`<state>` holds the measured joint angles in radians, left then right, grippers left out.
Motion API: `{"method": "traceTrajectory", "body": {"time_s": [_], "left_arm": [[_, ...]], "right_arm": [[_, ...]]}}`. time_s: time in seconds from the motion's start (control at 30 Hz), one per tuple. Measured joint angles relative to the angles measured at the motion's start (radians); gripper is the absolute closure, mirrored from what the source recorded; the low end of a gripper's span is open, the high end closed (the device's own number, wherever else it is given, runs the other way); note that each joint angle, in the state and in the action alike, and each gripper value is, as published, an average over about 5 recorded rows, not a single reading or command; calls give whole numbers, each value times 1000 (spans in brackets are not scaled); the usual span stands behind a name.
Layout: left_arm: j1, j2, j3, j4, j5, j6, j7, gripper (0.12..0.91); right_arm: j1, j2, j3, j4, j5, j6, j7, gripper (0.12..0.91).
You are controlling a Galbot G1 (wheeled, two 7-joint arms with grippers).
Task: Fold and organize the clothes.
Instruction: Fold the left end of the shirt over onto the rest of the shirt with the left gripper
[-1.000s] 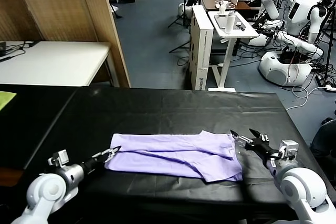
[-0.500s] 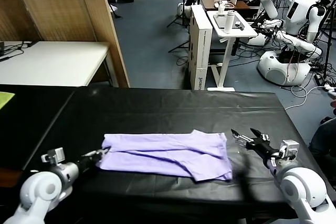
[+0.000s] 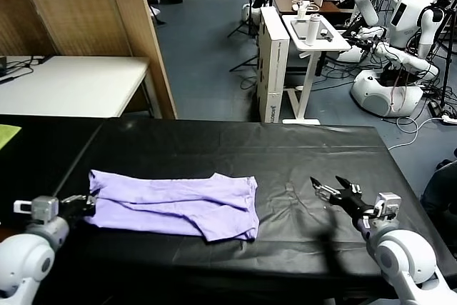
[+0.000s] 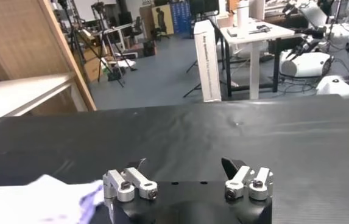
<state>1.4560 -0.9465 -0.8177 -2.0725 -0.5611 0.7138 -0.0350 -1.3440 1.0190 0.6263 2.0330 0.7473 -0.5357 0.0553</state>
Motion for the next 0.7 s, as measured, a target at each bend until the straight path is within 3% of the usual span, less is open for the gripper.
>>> {"method": "traceTrajectory", "body": {"time_s": [0.13,0.27,0.7], "left_arm": [[-10,-45,39,-49,-31,17,-20,854],[-32,-107,105,-99,-120,23,-76,854],[-139,-273,427,-100,-276,23,-195,854]], "right_arm": [[-11,4,8,5,-12,0,0,118],[-26,5,21,8,-27,2,0,118],[-99,18,76,12,-73,19,-14,118]]}}
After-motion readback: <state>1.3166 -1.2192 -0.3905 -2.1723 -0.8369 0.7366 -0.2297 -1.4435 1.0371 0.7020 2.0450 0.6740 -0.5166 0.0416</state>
